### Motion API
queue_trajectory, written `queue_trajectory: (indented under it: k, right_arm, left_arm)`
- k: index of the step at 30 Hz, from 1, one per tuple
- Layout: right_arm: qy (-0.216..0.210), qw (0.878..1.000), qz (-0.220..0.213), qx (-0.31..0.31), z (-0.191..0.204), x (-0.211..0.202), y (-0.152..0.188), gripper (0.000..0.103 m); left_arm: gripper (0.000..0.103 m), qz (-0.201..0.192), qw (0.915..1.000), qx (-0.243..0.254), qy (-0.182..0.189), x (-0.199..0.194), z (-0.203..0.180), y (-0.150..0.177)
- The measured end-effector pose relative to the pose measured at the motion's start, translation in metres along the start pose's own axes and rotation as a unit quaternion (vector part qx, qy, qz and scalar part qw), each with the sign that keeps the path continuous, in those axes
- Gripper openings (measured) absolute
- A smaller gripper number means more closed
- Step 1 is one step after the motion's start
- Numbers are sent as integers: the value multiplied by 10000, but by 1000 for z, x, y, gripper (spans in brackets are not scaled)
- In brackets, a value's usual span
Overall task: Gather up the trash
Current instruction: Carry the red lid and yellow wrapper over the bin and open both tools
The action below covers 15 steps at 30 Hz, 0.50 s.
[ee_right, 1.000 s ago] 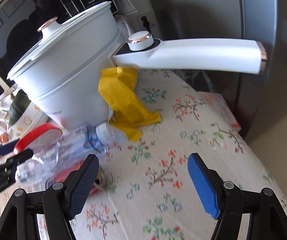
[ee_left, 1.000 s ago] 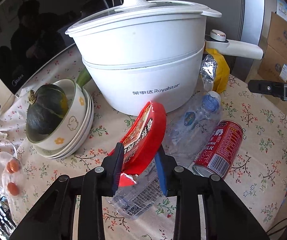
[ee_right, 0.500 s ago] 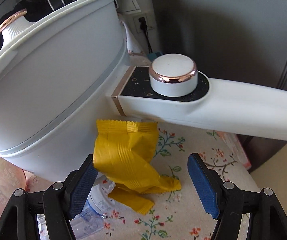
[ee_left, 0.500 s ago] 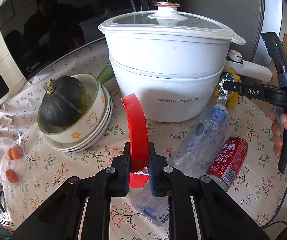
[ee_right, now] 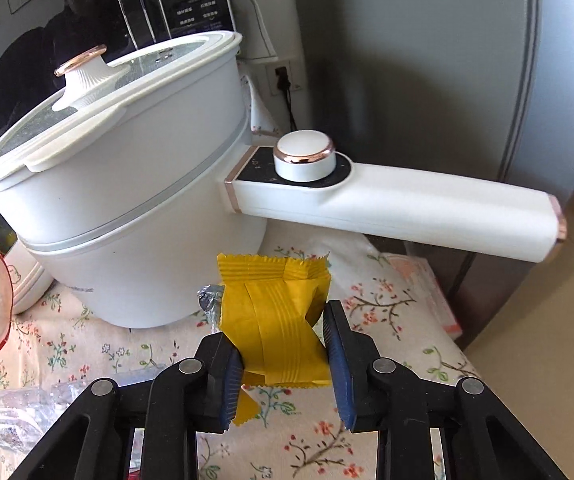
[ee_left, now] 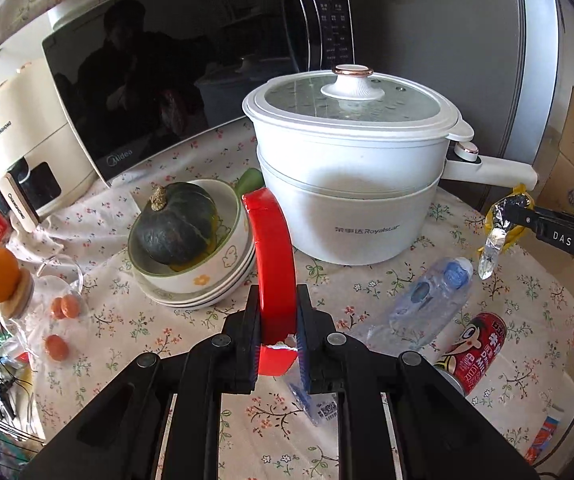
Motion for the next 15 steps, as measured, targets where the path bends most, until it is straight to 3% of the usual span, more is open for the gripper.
queue_trajectory:
  k: [7, 15]
  right_arm:
    - [-74, 9995, -59, 304, -39, -44, 20, 33]
    - [-279, 9979, 163, 566, -94, -109, 78, 33]
  left_arm:
    - [15, -247, 9994, 126, 201, -40, -20, 15]
    - [15, -584, 9936, 221, 942, -92, -58, 25]
Point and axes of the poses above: each gripper's, at about its wrist camera, not at the fingertips, and x roughly the way its jaws point, z to its left, y to its underside, the point moved 1 cm from there along x, roughly the way its jaws point, and after that the axes turned 15 degrees about y, right-handed, at the moved point
